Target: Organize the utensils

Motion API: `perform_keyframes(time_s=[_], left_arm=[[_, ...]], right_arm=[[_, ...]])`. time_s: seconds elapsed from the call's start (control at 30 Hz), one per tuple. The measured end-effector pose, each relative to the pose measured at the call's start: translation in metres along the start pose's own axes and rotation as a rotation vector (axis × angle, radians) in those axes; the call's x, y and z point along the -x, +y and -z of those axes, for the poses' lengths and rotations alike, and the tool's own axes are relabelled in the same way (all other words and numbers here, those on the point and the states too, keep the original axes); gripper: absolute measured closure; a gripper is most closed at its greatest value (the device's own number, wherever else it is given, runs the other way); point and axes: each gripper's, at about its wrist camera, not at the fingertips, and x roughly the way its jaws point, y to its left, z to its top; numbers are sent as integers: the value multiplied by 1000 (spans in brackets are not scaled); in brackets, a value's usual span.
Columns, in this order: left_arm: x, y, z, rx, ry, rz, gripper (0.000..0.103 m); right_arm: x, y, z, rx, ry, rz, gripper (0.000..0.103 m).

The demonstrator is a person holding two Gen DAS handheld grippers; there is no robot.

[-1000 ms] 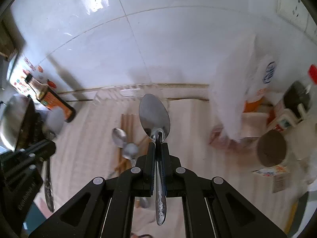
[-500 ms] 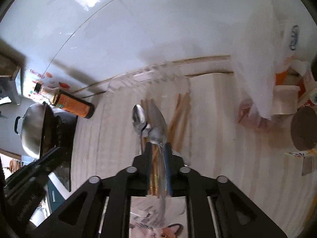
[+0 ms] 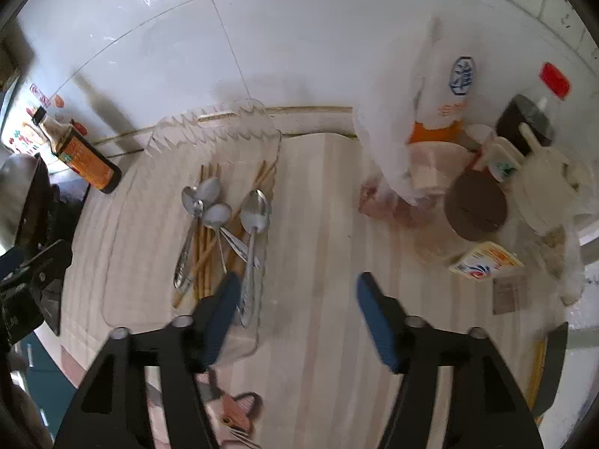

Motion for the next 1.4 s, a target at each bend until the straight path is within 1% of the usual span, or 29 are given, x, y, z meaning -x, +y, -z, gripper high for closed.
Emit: perform_keyframes(time_s=[0.07,0.1,0.13,0.3,0.4,0.5,0.63,0.77,0.9,1.0,1.07,1.2,1.4], left_arm=[[3,-1,5,-3,-15,4,0],[5,-2,7,-3,-22,7,0],[7,-2,10,-2,-27,9,0],[22,2,23,24,-46,5,0],[33,5,29,36,-60,8,0],[52,9,38,30,-83,22,0],[86,15,50,6,-139,40,0],[129,31,65,-1,-210,54,0],[168,53,84,1,-264,76,0],[192,69,101,-7,-297,105,0],[207,78,113,-19,-313,127,0],[228,90,132,-54,-338,152,0],[244,99,149,-48,-357,152,0]], right_arm=[[7,1,8,13,-14,29,13],[9,2,10,17,-18,36,1],[12,3,13,24,-26,49,0],[33,5,26,50,-72,87,0],[48,7,34,60,-102,88,0],[70,11,45,59,-146,95,0],[107,17,62,47,-213,109,0],[151,25,83,27,-286,134,0],[204,38,119,-1,-363,166,0],[233,48,143,-24,-399,185,0],[249,55,159,-40,-404,196,0],[283,71,190,-68,-447,220,0],[309,86,212,-61,-481,232,0]])
